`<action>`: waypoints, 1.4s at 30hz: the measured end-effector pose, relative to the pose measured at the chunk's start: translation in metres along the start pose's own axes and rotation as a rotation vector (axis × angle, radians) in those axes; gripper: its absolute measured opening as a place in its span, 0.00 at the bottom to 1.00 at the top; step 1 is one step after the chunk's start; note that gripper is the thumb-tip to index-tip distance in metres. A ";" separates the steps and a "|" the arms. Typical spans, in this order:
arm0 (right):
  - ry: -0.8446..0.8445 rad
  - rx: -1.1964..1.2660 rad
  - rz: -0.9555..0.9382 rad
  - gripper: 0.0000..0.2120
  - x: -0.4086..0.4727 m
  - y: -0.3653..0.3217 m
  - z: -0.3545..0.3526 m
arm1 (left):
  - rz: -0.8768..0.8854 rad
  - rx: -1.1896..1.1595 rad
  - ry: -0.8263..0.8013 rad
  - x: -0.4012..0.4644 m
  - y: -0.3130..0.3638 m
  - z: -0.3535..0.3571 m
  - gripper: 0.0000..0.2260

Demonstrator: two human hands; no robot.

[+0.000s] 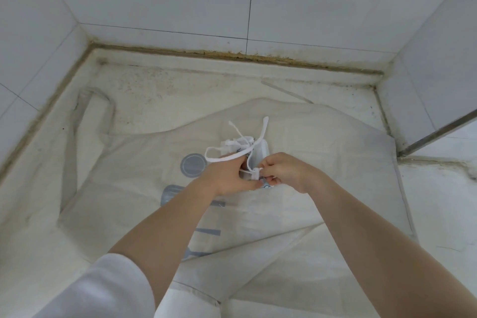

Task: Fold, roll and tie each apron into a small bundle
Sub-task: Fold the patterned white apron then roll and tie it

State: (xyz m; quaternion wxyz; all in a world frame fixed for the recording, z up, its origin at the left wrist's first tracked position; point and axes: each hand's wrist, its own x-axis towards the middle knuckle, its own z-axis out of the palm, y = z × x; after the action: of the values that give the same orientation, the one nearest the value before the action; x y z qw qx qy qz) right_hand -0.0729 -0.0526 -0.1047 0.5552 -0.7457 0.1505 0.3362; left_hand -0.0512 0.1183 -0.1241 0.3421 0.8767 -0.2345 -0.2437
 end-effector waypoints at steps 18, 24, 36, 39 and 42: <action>0.003 0.660 -0.168 0.03 -0.002 0.030 0.009 | -0.073 0.162 -0.011 0.011 0.005 0.002 0.12; 0.014 0.604 -0.182 0.13 -0.009 0.018 0.002 | -0.103 0.187 -0.025 0.014 0.006 0.000 0.11; 0.052 0.249 -0.187 0.16 -0.008 -0.016 -0.014 | -0.127 0.112 -0.056 0.013 0.003 -0.008 0.06; -0.080 0.654 -0.216 0.15 -0.010 -0.001 -0.023 | -0.142 0.084 -0.065 0.014 -0.001 -0.007 0.10; -0.164 0.606 -0.168 0.18 -0.011 0.008 -0.022 | -0.139 0.096 -0.087 0.016 0.002 -0.003 0.10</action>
State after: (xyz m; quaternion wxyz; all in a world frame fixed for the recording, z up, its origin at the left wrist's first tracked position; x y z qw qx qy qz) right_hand -0.0784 -0.0774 -0.0995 0.7881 -0.5265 0.1365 0.2881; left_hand -0.0372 0.1094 -0.1250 0.2715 0.8949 -0.1989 -0.2931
